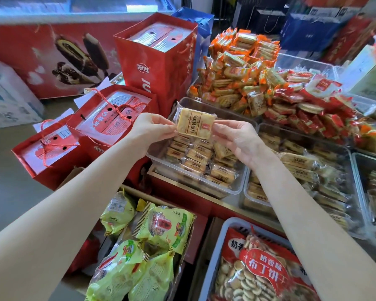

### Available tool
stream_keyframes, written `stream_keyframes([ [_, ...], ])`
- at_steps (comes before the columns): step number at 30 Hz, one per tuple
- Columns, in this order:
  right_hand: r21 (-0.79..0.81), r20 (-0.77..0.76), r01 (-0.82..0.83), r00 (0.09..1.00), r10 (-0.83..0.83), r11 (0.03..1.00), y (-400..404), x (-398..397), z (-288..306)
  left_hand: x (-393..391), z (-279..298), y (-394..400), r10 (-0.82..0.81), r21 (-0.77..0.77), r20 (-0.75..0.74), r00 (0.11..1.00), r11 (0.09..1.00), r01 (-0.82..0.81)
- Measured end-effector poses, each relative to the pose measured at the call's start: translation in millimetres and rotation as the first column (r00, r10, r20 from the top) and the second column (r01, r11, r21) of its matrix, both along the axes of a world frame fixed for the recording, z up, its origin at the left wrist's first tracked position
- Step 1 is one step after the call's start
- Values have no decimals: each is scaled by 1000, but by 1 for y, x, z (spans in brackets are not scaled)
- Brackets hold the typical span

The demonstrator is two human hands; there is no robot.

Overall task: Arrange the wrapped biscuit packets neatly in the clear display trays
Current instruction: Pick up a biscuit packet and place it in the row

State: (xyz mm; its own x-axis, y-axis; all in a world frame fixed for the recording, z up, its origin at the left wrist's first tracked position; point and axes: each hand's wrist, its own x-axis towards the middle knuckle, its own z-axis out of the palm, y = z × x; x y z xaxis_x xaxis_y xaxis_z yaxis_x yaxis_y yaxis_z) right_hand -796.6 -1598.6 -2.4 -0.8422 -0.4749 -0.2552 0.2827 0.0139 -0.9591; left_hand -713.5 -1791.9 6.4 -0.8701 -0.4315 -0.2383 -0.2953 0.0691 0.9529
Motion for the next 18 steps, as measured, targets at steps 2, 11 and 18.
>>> stream_keyframes([
  [2, 82, 8, 27, 1000, -27, 996, -5, 3, 2, 2, 1, 1, 23, 38, -14, 1000, 999, -22],
  [11, 14, 15, 77, 997, -77, 997, -11, 10, 14, -2, -5, 4, 153, -21, -58, 987, 988, -154],
  [18, 460, -404, 231, 914, -30, 857, -16, 11, 7, 7, -17, 2, 123, -52, -13, 992, 991, -124],
])
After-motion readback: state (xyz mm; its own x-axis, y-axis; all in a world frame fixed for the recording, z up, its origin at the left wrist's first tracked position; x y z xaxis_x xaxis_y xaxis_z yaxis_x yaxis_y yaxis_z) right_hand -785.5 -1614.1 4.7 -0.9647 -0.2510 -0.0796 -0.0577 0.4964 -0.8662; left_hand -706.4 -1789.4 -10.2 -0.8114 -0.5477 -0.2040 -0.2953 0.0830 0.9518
